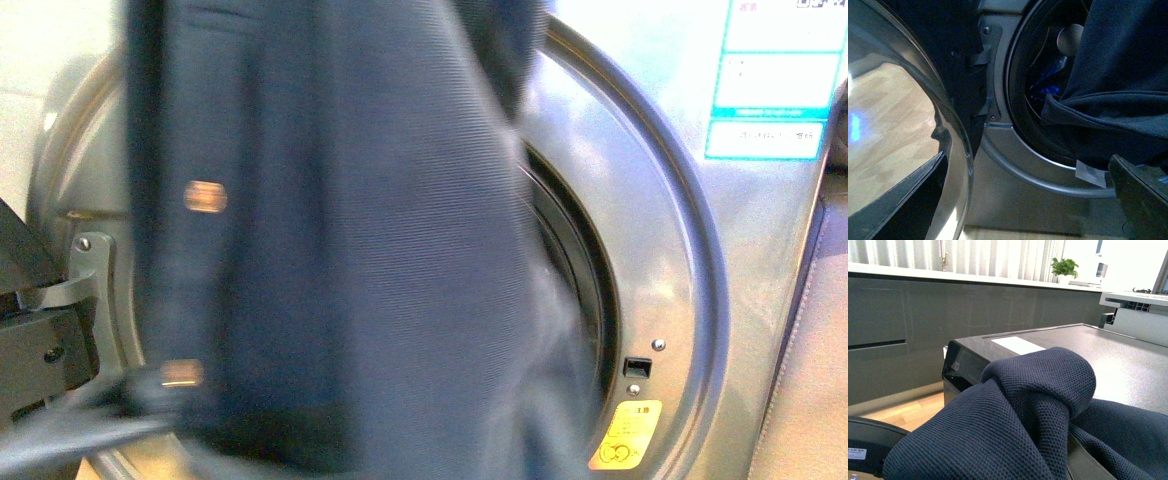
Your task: Put clothes into washing machine
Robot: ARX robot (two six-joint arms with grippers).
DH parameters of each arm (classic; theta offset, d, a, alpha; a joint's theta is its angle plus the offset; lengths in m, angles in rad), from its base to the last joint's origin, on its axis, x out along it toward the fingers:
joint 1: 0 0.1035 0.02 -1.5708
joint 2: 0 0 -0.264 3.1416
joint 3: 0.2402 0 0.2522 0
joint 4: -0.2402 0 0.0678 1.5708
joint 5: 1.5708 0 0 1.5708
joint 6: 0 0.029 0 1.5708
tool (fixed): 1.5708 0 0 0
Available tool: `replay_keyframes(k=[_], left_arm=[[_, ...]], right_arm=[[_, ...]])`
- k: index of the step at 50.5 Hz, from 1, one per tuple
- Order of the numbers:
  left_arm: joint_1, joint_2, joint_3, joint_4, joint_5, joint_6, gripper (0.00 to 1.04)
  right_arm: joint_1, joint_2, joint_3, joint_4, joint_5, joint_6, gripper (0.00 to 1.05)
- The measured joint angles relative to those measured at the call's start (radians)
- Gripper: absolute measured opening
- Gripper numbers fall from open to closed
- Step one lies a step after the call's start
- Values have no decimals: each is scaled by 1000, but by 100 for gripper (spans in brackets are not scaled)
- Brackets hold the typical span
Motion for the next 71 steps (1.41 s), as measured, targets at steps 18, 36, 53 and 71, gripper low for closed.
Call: replay_keyframes(k=[18, 36, 53, 71], left_arm=[[10, 254, 44, 340, 269, -146, 98], [-33, 587, 260, 633, 389, -131, 98], [-13, 820, 457, 730, 600, -201, 98], [-62, 1029, 628, 760, 792, -252, 98]], right_arm=[[0, 0, -2, 0, 0, 0, 6], [0, -1, -2, 0, 0, 0, 6], [0, -1, -2, 0, 0, 0, 6], [0, -1, -2, 0, 0, 0, 6]])
